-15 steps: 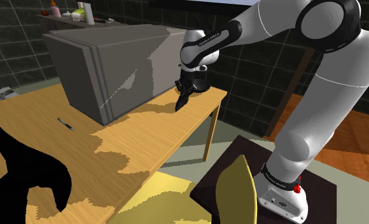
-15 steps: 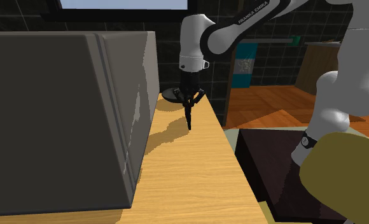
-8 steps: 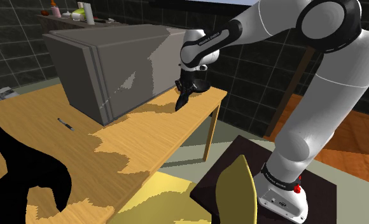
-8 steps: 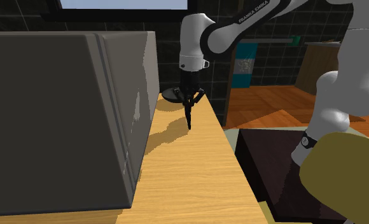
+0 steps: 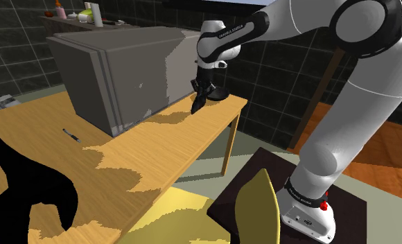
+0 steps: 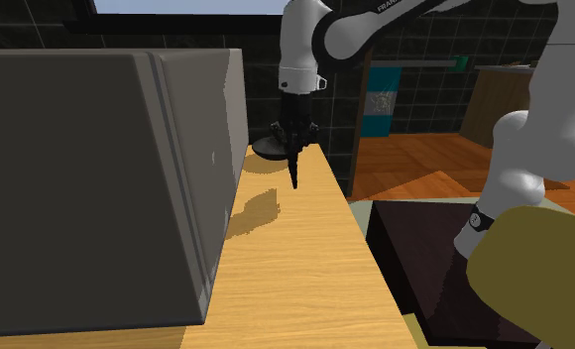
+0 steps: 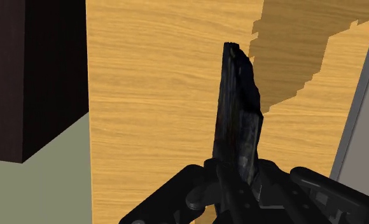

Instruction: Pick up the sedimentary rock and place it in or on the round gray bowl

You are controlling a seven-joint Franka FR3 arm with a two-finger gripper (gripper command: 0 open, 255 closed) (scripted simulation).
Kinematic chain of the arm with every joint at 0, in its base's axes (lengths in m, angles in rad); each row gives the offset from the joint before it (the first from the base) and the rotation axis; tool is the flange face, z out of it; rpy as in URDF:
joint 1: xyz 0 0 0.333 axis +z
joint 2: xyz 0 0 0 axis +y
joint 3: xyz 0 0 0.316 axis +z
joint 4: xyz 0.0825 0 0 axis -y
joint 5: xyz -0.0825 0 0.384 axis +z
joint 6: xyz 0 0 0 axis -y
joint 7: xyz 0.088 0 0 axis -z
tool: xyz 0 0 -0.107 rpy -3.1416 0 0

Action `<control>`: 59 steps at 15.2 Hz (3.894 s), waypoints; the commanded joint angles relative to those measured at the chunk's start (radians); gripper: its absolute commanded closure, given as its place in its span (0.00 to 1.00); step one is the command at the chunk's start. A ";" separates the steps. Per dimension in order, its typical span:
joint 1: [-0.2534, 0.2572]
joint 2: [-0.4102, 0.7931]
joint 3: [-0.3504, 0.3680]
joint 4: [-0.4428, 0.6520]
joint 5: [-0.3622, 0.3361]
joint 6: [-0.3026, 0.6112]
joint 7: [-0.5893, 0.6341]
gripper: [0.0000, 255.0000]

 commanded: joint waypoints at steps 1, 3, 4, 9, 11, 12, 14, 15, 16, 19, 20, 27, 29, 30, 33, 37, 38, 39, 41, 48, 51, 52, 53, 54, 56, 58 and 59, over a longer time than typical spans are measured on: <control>0.000 -0.013 0.000 0.014 0.002 -0.027 0.000 1.00; 0.000 -0.022 0.000 0.031 0.003 -0.054 0.000 1.00; 0.000 -0.026 -0.001 0.040 0.003 -0.067 0.000 1.00; -0.001 -0.044 -0.002 0.089 0.005 -0.132 0.000 1.00; -0.002 -0.049 -0.002 0.109 0.005 -0.159 0.001 1.00; -0.002 -0.052 -0.002 0.120 0.005 -0.172 0.001 1.00; -0.002 -0.056 -0.003 0.139 0.006 -0.195 0.001 1.00; -0.012 -0.040 -0.014 0.159 0.003 -0.200 -0.019 1.00; -0.022 -0.024 -0.024 0.179 0.001 -0.205 -0.039 1.00; -0.052 0.029 -0.055 0.249 -0.003 -0.224 -0.097 1.00; -0.062 0.048 -0.065 0.274 -0.004 -0.231 -0.116 1.00; -0.132 0.209 -0.122 0.497 -0.005 -0.299 -0.242 1.00; -0.152 0.264 -0.135 0.577 -0.003 -0.326 -0.275 1.00; -0.163 0.293 -0.141 0.620 -0.002 -0.341 -0.291 1.00; -0.194 0.388 -0.156 0.765 0.003 -0.393 -0.336 1.00; -0.194 0.385 -0.156 0.707 0.003 -0.337 -0.338 1.00; -0.194 0.385 -0.156 0.693 0.004 -0.324 -0.339 1.00; -0.194 0.386 -0.156 0.680 0.004 -0.311 -0.339 1.00; -0.194 0.387 -0.156 0.655 0.004 -0.285 -0.340 1.00; -0.194 0.399 -0.156 0.579 0.005 -0.196 -0.345 1.00; -0.194 0.400 -0.155 0.574 0.005 -0.190 -0.345 1.00; -0.194 0.400 -0.155 0.574 0.005 -0.190 -0.345 1.00; -0.194 0.400 -0.156 0.574 0.005 -0.190 -0.345 1.00; -0.194 0.400 -0.155 0.574 0.005 -0.190 -0.345 1.00; -0.194 0.400 -0.155 0.574 0.005 -0.190 -0.345 1.00; -0.194 0.400 -0.155 0.574 0.005 -0.190 -0.345 0.00; -0.194 0.400 -0.155 0.574 0.005 -0.190 -0.345 0.00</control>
